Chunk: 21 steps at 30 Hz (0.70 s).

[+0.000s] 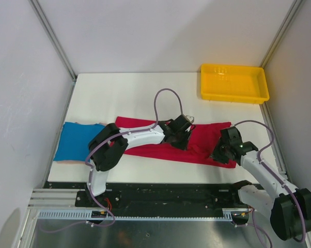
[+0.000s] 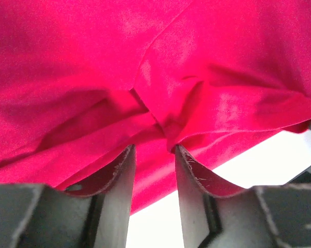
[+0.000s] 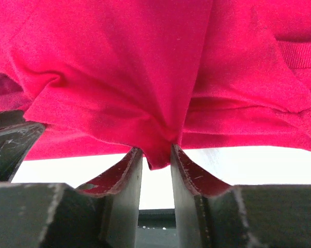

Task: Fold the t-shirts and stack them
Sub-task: Fold the other side of the tshirt into a rectangle

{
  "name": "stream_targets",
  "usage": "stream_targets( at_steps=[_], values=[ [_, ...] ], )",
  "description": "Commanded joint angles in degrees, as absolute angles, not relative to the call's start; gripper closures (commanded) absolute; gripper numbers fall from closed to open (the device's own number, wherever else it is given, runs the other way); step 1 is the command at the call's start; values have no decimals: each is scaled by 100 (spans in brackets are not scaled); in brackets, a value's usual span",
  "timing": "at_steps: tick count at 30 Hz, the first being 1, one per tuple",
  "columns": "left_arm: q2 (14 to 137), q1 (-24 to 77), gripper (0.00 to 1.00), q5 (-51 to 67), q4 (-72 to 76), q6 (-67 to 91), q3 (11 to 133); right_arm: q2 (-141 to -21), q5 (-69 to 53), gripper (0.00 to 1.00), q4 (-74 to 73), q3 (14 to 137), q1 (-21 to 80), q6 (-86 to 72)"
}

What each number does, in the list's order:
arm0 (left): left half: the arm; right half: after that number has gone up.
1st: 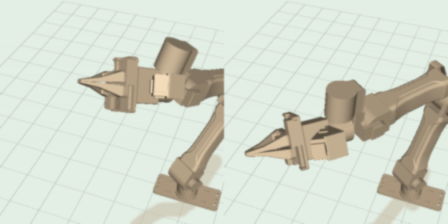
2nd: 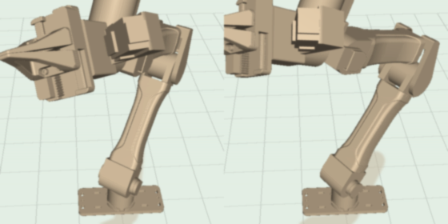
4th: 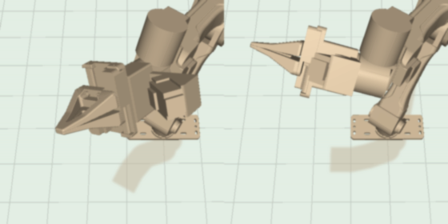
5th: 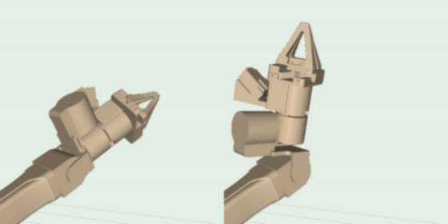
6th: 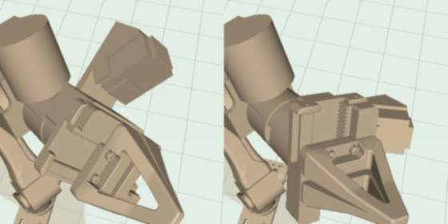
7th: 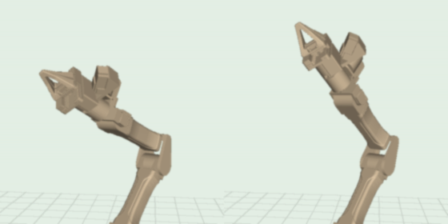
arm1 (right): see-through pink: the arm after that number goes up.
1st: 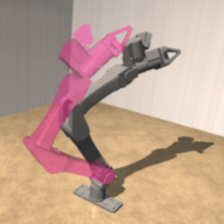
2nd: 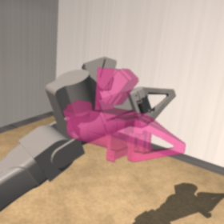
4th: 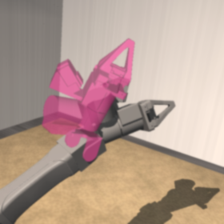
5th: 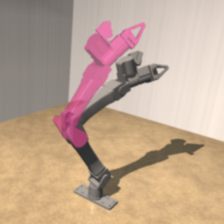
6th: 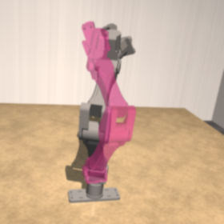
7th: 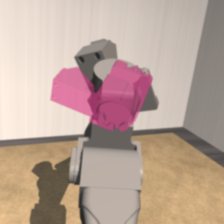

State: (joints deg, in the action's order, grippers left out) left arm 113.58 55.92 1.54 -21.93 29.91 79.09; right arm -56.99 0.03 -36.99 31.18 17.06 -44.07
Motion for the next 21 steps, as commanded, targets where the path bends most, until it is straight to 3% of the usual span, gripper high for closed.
stream_targets(
  at_steps=[1,21],
  values=[
    [10748,5485,57,49,-2197,2853,7778,-5234,-95,66,-4053,3333,1713,-4485],
    [10411,4746,69,497,-2192,2761,7410,-5899,389,71,-3722,4029,1509,-4548]
  ],
)
